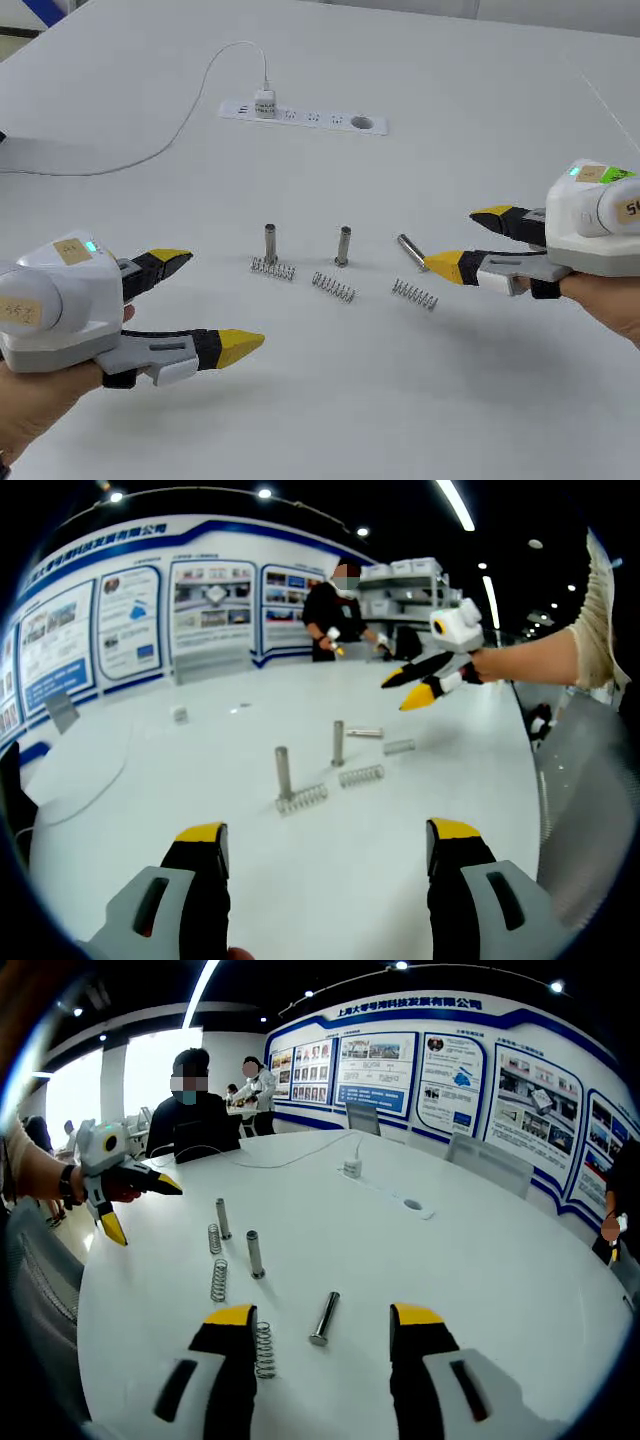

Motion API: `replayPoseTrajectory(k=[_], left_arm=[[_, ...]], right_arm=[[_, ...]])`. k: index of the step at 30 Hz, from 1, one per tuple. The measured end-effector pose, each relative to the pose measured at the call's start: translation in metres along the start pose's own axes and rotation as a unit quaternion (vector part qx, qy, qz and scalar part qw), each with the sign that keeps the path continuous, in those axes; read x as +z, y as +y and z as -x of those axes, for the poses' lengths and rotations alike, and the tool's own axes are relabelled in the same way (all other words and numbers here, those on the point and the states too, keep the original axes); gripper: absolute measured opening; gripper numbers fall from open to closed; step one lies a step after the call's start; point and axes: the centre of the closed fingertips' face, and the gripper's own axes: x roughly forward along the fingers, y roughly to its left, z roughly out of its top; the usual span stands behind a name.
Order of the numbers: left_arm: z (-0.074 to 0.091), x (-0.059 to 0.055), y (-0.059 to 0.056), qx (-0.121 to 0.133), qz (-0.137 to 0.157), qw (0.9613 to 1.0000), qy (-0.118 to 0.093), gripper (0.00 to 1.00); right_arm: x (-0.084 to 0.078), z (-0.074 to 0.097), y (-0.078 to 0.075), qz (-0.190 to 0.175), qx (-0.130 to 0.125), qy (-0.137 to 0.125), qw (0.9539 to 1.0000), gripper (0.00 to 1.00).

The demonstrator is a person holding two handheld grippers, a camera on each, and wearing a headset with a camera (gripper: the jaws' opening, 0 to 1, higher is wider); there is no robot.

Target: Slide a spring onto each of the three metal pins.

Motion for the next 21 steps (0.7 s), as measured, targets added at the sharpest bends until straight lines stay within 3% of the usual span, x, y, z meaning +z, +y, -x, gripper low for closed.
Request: replayPoseTrajectory(k=[7, 10, 21], left_arm=[[-0.002, 0.000, -0.002, -0.002, 0.001, 1.0000, -0.001, 0.82], [-0.002, 0.001, -0.002, -0.002, 0.002, 1.0000, -0.002, 0.82], [-0.001, -0.001, -0.001, 0.000, 0.005, 1.0000, -0.001, 0.81]], right_arm=[[0.003, -0.015, -0.002, -0.007, -0.006, 0.016, 0.9998, 0.49], [0.000, -0.022, -0.004, -0.007, -0.009, 0.040, 0.9991, 0.44], [-0.005, -0.042, -0.012, -0.017, -0.021, 0.079, 0.9965, 0.35]])
